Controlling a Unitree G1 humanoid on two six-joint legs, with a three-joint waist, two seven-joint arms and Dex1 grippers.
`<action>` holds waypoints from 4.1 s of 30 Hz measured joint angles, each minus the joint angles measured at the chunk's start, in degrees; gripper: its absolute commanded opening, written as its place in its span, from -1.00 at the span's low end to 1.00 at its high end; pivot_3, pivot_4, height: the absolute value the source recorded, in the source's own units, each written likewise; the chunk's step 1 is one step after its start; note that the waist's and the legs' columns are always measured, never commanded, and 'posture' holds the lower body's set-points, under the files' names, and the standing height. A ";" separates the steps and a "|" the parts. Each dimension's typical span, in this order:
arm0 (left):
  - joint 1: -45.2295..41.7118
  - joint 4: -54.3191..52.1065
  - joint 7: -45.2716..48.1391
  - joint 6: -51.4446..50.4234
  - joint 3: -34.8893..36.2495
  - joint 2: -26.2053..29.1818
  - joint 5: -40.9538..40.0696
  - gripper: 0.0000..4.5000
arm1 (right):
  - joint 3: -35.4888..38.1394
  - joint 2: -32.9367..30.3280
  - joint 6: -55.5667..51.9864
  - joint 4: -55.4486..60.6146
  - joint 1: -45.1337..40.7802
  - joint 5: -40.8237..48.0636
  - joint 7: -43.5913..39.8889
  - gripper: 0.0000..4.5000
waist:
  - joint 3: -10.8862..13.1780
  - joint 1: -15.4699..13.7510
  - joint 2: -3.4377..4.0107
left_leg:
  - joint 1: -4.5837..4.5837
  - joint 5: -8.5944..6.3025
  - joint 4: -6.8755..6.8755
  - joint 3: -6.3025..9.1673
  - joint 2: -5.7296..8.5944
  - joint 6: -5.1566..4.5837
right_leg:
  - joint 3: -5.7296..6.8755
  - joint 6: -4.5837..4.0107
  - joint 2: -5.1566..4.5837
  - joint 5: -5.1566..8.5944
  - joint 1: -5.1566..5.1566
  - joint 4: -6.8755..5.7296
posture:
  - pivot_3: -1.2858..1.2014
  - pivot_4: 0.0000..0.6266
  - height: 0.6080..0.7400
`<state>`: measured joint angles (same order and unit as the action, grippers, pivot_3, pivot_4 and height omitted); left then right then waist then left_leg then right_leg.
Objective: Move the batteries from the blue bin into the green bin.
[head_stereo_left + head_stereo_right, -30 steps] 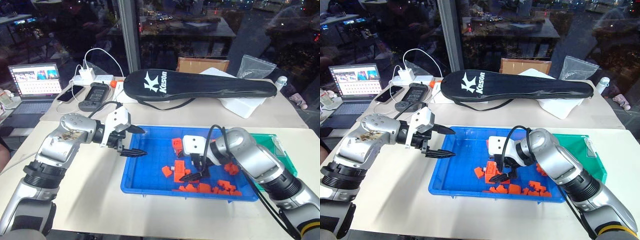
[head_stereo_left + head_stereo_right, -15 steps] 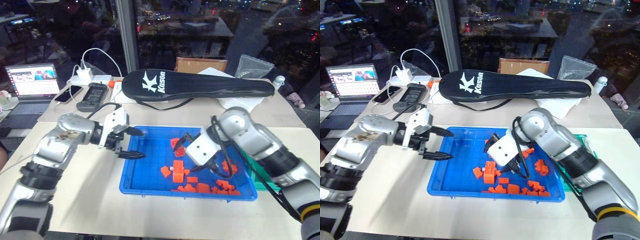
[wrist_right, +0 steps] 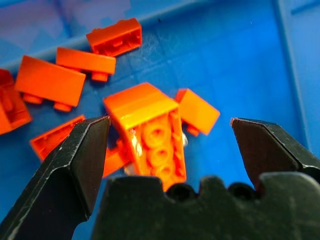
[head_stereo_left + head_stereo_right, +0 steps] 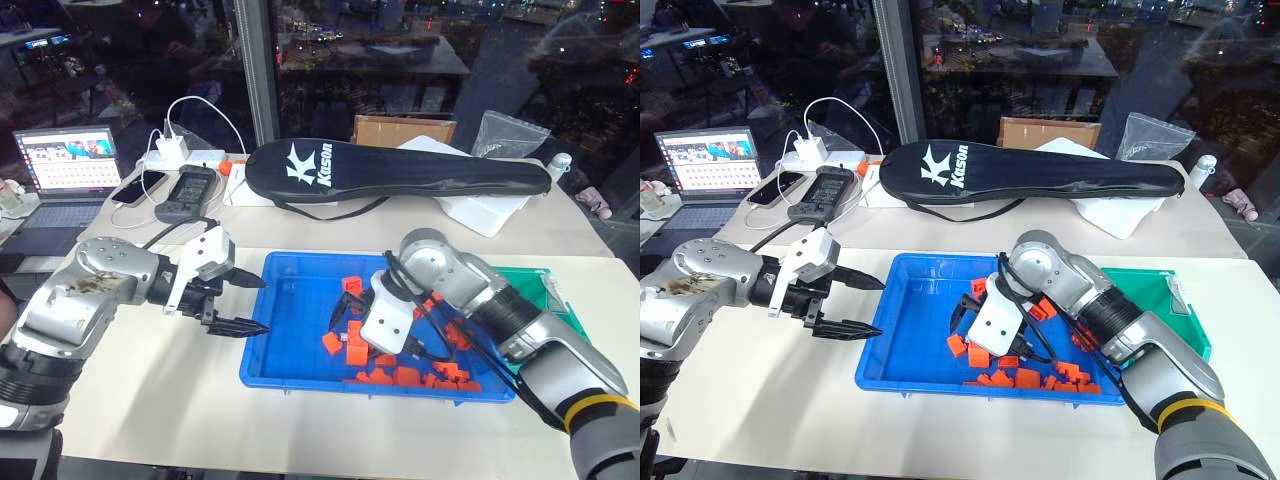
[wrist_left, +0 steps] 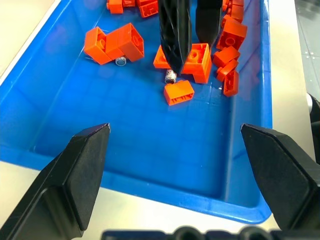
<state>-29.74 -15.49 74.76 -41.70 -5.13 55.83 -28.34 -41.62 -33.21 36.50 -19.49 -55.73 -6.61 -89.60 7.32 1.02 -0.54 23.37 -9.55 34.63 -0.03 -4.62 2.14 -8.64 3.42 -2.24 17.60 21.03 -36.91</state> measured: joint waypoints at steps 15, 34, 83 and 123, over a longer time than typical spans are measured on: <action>-0.13 -1.20 -1.54 -0.64 -0.70 -0.24 -0.91 1.00 | -0.47 -1.02 -0.76 -0.14 -0.26 0.60 -0.13 -0.36 | 0.00 -0.01 0.00 | -0.06 0.00 -0.01 0.00 0.00 0.00 | 0.00 0.00 0.00 0.01 -0.04 0.00 | 0.03 -0.52 0.62; -6.50 5.90 2.71 4.47 -5.69 -3.40 2.39 1.00 | 4.31 -14.67 -16.90 -1.41 0.09 3.72 -0.05 0.79 | 0.02 0.10 -0.03 | -0.02 0.00 -0.05 -0.01 0.01 -0.01 | -0.02 -0.05 0.01 0.04 0.01 0.05 | 0.03 -0.52 0.62; -8.54 8.91 6.40 6.52 -7.31 -4.30 6.52 1.00 | 7.86 -1.64 -90.61 32.36 16.43 7.88 30.72 -0.89 | -0.01 -0.18 -0.09 | 0.15 -0.01 -0.04 0.00 0.00 -0.01 | 0.00 0.31 0.02 0.26 0.18 0.03 | 0.03 -0.52 0.62; -15.53 13.84 2.23 2.64 -0.79 -16.68 -3.21 1.00 | 43.47 -36.53 -88.88 26.22 36.04 17.43 31.58 0.58 | -0.01 1.47 0.03 | 0.17 -0.03 -0.14 0.03 0.07 -0.06 | -0.08 0.40 0.01 0.31 0.05 0.24 | 0.03 -0.52 0.62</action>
<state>-45.27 -1.66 76.99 -39.06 -5.92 39.15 -31.56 1.85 -69.74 -52.38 6.73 -19.69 10.82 -58.02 7.32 2.48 -0.50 23.54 -9.58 34.49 0.00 -4.55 2.09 -8.71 3.81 -2.23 17.91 21.07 -36.67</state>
